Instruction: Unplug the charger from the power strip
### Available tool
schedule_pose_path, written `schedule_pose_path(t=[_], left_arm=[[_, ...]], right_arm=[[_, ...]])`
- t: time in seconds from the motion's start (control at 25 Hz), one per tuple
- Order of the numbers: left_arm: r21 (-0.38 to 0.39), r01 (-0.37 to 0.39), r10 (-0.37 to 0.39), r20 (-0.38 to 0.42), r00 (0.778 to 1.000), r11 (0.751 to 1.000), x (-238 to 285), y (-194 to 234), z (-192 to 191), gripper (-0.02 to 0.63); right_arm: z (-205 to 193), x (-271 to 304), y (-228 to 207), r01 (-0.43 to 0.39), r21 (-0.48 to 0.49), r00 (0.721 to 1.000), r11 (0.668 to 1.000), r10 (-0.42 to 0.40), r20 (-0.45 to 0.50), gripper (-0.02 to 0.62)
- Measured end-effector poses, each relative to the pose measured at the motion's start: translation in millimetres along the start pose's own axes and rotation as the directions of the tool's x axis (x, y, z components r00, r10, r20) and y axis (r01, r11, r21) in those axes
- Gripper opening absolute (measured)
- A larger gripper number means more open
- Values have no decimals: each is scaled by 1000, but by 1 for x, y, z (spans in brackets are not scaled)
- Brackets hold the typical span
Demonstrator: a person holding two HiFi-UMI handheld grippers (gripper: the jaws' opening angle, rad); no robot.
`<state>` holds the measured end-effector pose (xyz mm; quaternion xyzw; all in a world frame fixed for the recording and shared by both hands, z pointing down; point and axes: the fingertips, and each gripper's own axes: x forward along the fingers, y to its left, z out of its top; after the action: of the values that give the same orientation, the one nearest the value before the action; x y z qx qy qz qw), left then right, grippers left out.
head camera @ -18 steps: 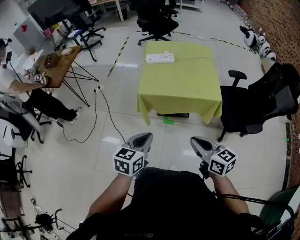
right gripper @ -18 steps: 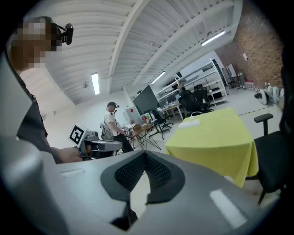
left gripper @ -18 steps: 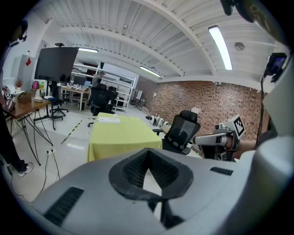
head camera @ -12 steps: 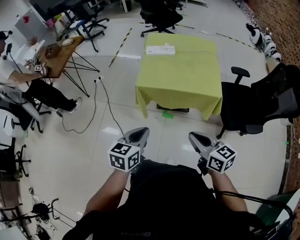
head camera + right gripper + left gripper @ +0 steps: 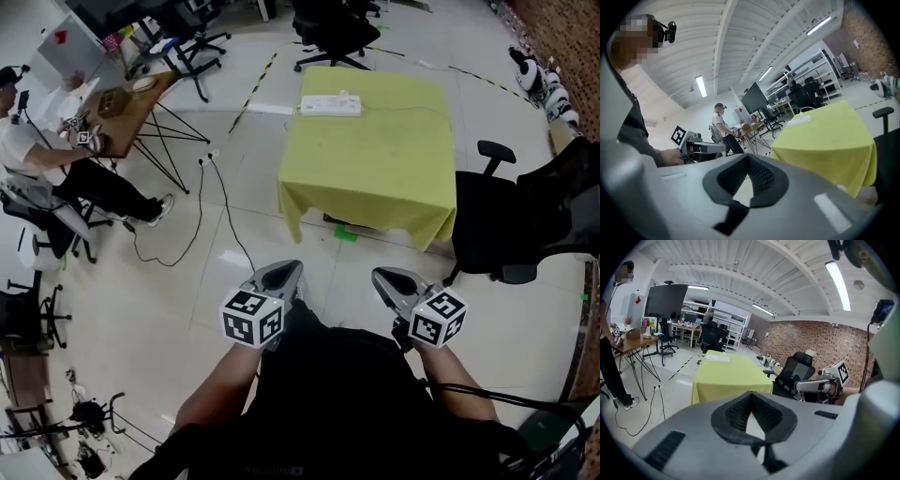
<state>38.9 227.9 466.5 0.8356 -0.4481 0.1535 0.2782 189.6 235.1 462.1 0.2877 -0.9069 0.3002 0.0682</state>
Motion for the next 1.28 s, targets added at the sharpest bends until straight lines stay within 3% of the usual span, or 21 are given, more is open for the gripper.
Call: schedule_pose_path(t=[0.2,0.4,0.84,1.08,1.28], left_arm=[[-2,21,-21,6,1000,1000,31,32,24,5],[17,104,-104,-13,995,994,74,69,52,5],[78,261,-258,-51,965,962,137,185,160,5],[69,333,-325,-107,940,940,162,236,177,5],[79,340,-329,-120,937,937,179,265,192,5]], right_arm=[[18,26,-23,25,4,1000,1000,-26,9,3],[38,64,-52,103,26,995,994,-103,16,3],[138,182,-86,262,62,962,963,-266,63,3],[173,242,-99,319,21,946,948,-320,61,3],[186,264,-106,341,10,939,940,-341,48,3]])
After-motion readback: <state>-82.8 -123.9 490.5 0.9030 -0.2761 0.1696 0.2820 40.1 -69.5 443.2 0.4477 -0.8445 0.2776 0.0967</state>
